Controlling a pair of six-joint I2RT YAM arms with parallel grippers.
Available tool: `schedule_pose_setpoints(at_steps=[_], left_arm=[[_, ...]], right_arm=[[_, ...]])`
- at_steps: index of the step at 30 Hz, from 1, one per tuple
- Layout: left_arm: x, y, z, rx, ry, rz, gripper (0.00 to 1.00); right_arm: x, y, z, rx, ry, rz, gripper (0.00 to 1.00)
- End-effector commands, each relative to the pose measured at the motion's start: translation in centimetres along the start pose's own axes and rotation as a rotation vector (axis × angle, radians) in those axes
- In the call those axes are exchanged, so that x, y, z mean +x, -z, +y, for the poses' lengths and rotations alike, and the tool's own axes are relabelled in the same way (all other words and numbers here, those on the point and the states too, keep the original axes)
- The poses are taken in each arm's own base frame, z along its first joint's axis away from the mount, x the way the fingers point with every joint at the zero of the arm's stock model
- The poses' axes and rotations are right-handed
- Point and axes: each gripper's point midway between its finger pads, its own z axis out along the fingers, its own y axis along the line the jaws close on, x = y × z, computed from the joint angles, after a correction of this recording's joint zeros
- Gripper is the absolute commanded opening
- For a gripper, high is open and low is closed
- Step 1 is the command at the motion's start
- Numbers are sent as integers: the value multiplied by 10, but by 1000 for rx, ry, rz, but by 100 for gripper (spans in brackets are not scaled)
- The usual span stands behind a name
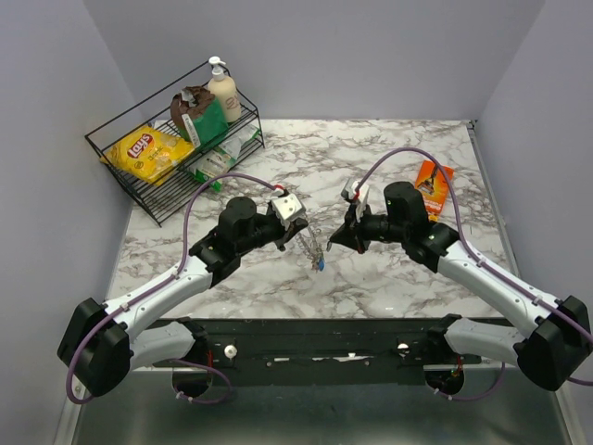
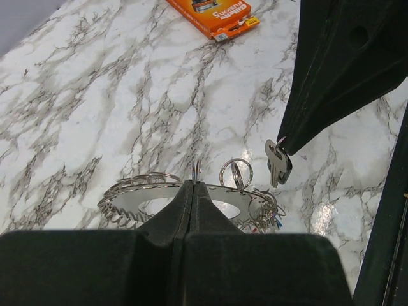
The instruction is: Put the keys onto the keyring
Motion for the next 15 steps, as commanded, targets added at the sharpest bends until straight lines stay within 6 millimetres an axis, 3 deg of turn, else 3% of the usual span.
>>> schedule_pose_setpoints(at_steps=[1, 15], left_arm=[[-17, 2, 9, -43, -21, -64, 0], [-20, 7, 5, -32, -58, -91, 0]], right_arm=[[-18, 2, 4, -13, 53, -49, 0], [-40, 4, -17, 91, 102, -74, 0]])
